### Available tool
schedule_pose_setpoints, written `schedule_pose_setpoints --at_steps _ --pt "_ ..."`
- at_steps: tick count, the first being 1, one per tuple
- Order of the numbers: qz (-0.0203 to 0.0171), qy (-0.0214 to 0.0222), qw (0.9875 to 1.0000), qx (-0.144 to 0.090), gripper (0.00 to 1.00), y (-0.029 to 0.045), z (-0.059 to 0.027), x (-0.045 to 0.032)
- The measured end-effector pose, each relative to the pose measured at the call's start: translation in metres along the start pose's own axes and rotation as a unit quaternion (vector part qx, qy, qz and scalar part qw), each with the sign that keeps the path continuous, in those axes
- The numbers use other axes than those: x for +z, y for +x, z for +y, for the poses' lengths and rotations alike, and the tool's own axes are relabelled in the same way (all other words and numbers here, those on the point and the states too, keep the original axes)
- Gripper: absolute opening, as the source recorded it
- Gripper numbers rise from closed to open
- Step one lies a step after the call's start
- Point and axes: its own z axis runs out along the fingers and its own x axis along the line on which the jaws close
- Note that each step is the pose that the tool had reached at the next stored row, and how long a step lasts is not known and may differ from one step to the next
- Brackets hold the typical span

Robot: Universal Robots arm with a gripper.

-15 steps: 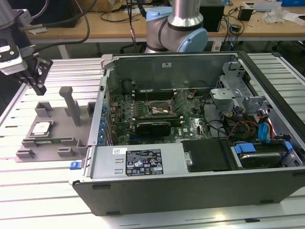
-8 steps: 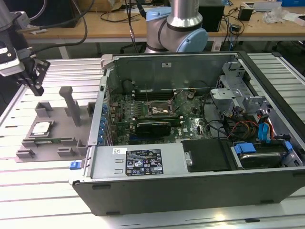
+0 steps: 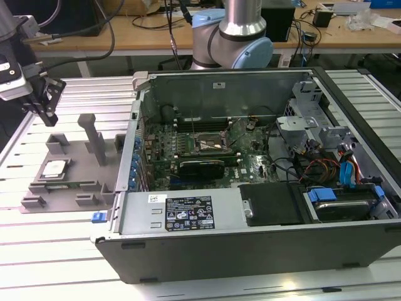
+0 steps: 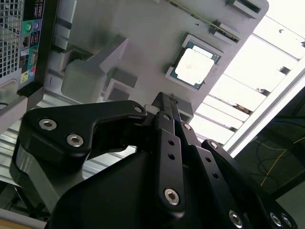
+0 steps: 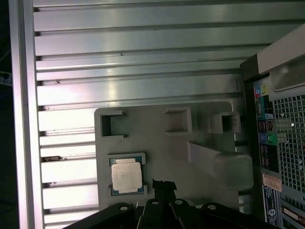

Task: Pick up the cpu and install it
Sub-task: 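Pick up the cpu and move it towards the insertion slot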

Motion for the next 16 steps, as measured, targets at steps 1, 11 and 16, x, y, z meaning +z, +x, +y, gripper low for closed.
schedule_pose_setpoints --at_steps 1,11,16 --pt "0.0 0.0 1.0 0.0 0.11 0.0 0.0 0.0" --pt "-0.0005 0.0 1.0 0.0 0.11 0.0114 0.0 0.0084" --pt "-0.0011 -0.0001 1.0 0.0 0.11 0.0194 -0.0009 0.0178"
